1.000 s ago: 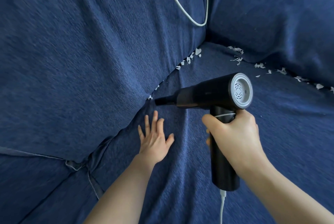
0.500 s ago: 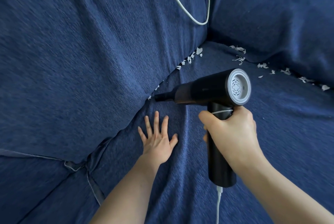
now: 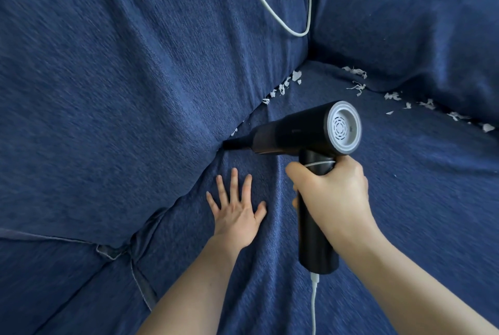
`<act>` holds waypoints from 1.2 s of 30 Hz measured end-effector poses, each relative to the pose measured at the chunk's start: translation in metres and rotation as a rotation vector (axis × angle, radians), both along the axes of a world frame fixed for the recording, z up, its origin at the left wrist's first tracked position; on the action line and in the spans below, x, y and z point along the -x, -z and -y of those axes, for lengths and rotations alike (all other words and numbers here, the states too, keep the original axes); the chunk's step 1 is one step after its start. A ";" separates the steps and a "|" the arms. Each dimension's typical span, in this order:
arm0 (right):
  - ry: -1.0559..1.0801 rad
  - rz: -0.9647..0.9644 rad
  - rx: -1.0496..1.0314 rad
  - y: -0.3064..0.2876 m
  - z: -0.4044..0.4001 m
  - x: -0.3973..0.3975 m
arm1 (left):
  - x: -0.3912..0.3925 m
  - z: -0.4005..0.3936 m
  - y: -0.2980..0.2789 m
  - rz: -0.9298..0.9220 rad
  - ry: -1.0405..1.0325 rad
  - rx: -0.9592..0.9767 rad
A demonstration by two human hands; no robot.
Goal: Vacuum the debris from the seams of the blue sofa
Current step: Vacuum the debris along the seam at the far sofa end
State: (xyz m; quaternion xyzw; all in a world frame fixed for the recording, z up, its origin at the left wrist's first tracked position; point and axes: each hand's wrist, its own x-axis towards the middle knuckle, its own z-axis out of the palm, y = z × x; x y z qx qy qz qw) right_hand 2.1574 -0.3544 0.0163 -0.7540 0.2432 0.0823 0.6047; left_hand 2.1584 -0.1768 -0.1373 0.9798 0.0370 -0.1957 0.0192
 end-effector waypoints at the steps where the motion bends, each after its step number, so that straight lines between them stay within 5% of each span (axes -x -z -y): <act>1: -0.003 0.000 -0.005 0.000 -0.001 -0.002 | 0.000 0.000 0.000 -0.001 0.000 -0.002; 25: 0.108 -0.100 -0.178 0.015 -0.021 0.006 | 0.015 0.001 0.007 -0.023 0.120 -0.064; 36: 0.105 -0.028 -0.111 0.014 0.015 -0.005 | -0.036 0.019 0.001 0.038 0.069 0.111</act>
